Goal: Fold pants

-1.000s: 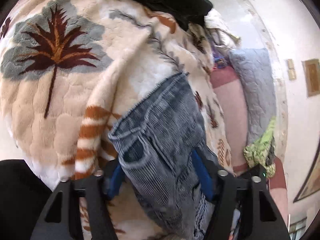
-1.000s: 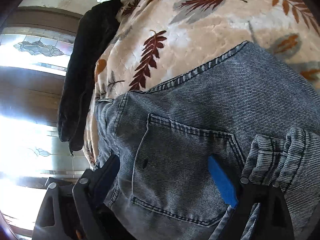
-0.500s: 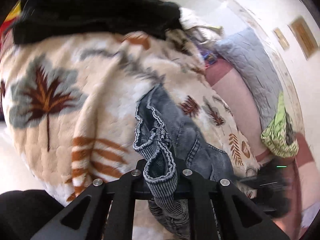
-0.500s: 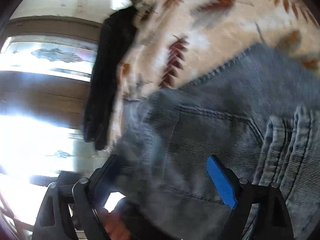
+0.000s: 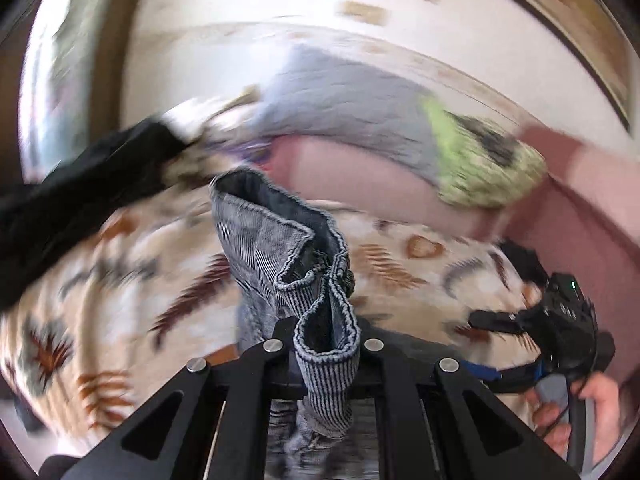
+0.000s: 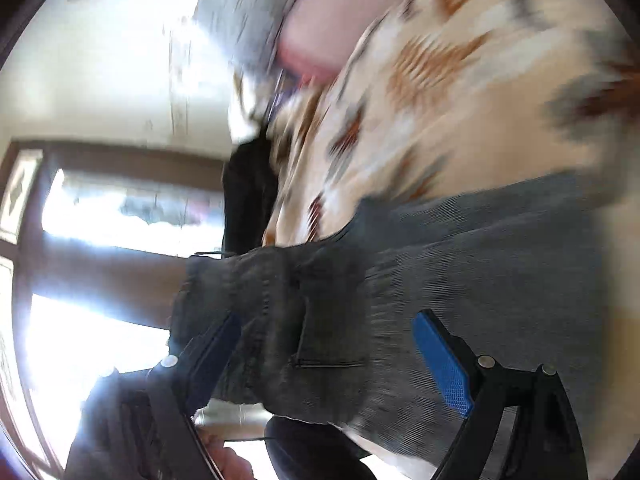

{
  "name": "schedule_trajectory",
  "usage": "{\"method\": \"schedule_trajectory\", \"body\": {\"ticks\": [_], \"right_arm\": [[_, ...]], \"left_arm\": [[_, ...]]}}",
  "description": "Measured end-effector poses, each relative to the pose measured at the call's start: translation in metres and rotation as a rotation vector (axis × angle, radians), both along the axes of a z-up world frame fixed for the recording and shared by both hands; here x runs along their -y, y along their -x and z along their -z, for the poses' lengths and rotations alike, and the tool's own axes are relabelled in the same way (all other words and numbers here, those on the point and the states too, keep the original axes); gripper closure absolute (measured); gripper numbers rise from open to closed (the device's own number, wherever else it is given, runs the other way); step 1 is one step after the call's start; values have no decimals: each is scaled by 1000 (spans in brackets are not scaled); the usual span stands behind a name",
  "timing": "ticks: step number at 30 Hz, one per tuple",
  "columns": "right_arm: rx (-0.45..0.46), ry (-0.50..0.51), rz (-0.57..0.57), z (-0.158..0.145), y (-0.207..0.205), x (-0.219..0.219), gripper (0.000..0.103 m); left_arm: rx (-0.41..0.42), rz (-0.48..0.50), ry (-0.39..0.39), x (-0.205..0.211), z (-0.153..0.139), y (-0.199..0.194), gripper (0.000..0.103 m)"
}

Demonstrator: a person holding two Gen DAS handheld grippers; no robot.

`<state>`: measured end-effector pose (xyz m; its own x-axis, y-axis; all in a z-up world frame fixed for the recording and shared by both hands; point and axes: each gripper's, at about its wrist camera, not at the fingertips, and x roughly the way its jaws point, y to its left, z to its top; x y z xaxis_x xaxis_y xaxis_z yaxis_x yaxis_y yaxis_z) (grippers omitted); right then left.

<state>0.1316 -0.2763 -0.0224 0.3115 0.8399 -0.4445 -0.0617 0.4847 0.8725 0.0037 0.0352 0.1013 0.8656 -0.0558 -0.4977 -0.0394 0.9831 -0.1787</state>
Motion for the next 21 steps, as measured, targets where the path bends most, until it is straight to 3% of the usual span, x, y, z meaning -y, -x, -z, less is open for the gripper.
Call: {"method": "schedule_trajectory", "body": {"ticks": [3,6,9,12,13,15,17,21], "right_arm": [[23,-3,89,-1,17,55,12],[37,-6,154,6,36,96,12],[13,-31,203,21,43,121,12],[-18,-46,233,35,46,131,12],[-21,-48,240,36,45,137,12],[-11,-49,241,38,44,137,12],[-6,-50,240,36,41,133,12],[17,-44,210,28,50,126,12]], "left_arm": [[2,131,-81,63,3,1,94],[-43,243,-122,117,24,0,94],[-167,322,-171,165,68,-13,93],[-342,375,-260,194,118,-28,90],[-349,392,-260,196,121,-27,88],[-334,443,-218,192,108,-21,65],[-350,483,-129,182,90,-20,52],[-242,456,10,136,41,-1,35]]}}
